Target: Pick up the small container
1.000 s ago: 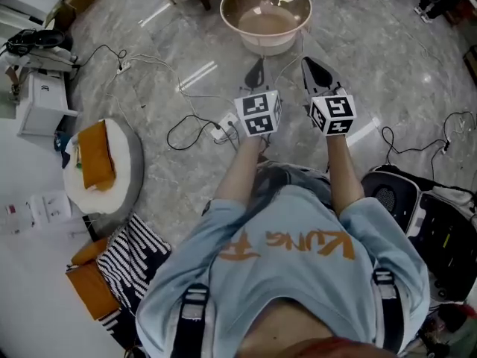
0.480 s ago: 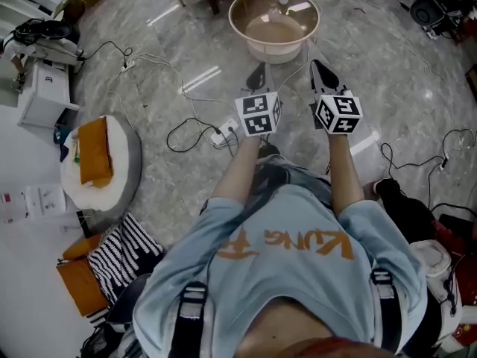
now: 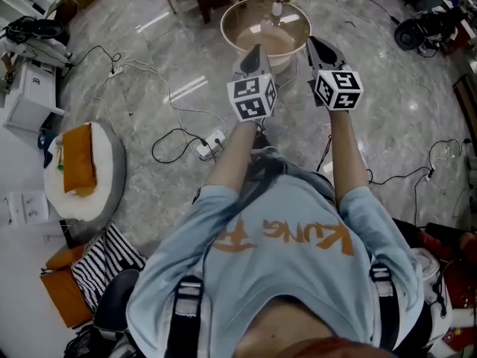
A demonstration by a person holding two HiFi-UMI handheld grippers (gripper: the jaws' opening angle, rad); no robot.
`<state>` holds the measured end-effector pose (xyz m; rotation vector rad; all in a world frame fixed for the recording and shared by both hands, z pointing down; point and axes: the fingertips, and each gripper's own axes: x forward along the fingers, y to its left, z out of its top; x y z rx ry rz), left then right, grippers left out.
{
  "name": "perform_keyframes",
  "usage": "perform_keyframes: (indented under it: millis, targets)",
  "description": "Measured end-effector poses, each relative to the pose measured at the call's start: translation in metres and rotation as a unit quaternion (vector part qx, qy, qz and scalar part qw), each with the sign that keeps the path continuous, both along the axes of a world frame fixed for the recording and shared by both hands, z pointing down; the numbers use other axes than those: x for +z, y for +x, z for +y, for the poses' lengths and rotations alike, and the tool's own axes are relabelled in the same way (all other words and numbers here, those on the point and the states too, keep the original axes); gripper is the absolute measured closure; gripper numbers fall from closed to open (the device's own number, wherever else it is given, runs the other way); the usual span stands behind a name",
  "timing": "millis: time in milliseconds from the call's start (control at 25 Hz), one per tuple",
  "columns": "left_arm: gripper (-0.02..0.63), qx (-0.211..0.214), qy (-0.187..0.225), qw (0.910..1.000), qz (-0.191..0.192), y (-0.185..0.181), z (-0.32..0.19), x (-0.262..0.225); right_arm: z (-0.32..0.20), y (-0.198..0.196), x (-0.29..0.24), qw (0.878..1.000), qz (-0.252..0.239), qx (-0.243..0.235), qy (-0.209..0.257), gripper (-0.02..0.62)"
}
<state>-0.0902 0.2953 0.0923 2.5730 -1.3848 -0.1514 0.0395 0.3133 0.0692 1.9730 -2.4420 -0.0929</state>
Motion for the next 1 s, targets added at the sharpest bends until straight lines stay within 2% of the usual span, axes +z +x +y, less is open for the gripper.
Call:
perform_keyframes:
  millis: [240,480,600,720,920,1000]
  targets:
    - [0.583,-0.006,-0.014,0.9999,0.003,0.004,-0.073,0.016,-0.063,0.025,-0.007,0.999,0.005,0.028,0.016,0.583]
    - [0.583,-0.001,-0.043,0.999,-0.011,0.022,-0.166,0.036,-0.151,0.047,0.025,0.998,-0.034,0.047,-0.012,0.583]
    - [0.583,0.0,-0.056,0.9982,-0.018,0.029,-0.214,0.039,-0.194,0.04,0.034,0.999,-0.014,0.03,-0.031,0.583]
    - [0.583,0.003,-0.063,0.9973,-0.036,0.041,-0.264,0.047,-0.242,0.037,0.042,0.998,0.028,0.003,-0.047,0.583]
    - [0.583,0.027,-0.101,0.9911,-0.082,0.067,-0.333,0.093,-0.331,0.056,0.07,0.997,0.012,0.01,-0.077,0.583]
    - [0.583,0.03,-0.118,0.9878,-0.098,0.07,-0.364,0.112,-0.367,0.055,0.088,0.995,0.027,0.006,-0.096,0.583]
